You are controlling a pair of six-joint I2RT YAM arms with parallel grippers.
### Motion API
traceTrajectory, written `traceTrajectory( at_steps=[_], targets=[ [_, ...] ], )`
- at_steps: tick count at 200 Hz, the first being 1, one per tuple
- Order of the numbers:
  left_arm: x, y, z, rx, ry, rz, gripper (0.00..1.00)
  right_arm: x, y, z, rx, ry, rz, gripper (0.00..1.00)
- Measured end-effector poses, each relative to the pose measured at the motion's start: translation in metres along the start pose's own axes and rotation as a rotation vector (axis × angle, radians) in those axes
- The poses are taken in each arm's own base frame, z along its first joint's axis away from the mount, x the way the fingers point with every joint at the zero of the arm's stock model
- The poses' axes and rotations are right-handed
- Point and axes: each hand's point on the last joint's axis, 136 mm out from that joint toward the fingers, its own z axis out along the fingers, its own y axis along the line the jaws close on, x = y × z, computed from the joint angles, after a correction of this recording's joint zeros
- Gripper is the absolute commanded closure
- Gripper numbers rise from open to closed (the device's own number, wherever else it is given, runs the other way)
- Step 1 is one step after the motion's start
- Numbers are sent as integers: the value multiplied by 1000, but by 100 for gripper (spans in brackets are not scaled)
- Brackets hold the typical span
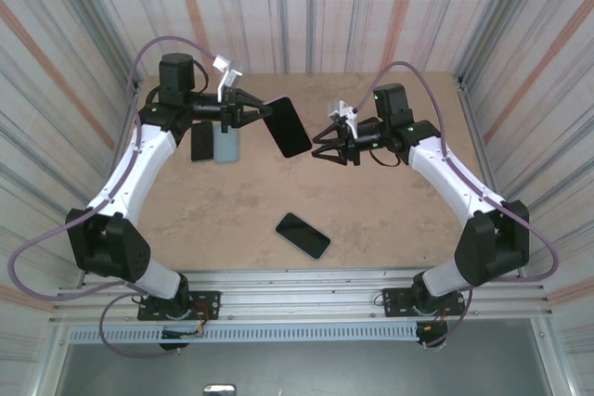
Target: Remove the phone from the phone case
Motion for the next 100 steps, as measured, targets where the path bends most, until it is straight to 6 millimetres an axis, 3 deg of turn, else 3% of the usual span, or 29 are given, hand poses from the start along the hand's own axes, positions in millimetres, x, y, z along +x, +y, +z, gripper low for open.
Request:
traceTrajectory(
  at_steps=[100],
  targets=[
    [1,-6,-2,21,3,28,100,6,2,12,-35,69,-56,77]
  ],
)
